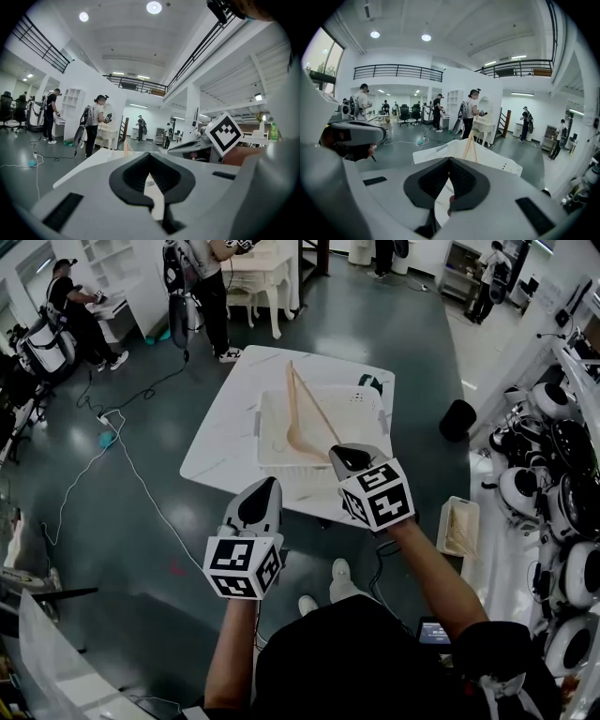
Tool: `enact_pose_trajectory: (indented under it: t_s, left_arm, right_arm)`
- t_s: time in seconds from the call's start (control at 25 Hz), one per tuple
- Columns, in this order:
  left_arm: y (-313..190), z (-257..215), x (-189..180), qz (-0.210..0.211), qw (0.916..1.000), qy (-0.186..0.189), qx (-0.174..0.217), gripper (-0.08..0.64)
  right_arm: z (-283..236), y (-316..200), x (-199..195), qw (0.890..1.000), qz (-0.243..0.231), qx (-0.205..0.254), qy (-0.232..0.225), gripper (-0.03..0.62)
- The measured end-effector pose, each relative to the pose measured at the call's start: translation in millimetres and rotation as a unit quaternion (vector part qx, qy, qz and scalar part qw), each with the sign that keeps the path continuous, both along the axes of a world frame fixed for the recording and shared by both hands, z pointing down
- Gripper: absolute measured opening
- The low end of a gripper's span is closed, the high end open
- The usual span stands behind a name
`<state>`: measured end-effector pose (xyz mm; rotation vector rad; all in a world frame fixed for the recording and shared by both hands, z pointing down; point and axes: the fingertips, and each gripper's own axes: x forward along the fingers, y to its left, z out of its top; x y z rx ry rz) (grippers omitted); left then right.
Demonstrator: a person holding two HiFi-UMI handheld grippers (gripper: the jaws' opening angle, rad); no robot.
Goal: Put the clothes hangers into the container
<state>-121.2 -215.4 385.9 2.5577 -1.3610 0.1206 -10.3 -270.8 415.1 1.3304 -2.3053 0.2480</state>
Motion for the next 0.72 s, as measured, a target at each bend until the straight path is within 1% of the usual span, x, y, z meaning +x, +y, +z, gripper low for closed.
enact_pose_trajectory:
  t_s: [0.28,0.48,0.72]
  left_arm:
    - [19.6,10.0,-7.9,0.017,0.9998,0.007,-0.004,0.004]
    - [26.7,15.7,-0.3,0.031,0.9994,0.01,-0.01,0.005]
    - [24.5,11.6,8.6,0.037,0.9993,0.01,-0.004,0.005]
  right_arm:
    - [-8.6,28.9,-16.3,0.999,0.008,0.024,-0.021,0.017]
    - [-4.7,44.5,-18.8,0.999,0.005,0.026,-0.025,0.017]
    - [-15.2,49.2,-13.8,0.998,0.009,0.046,-0.039,0.017]
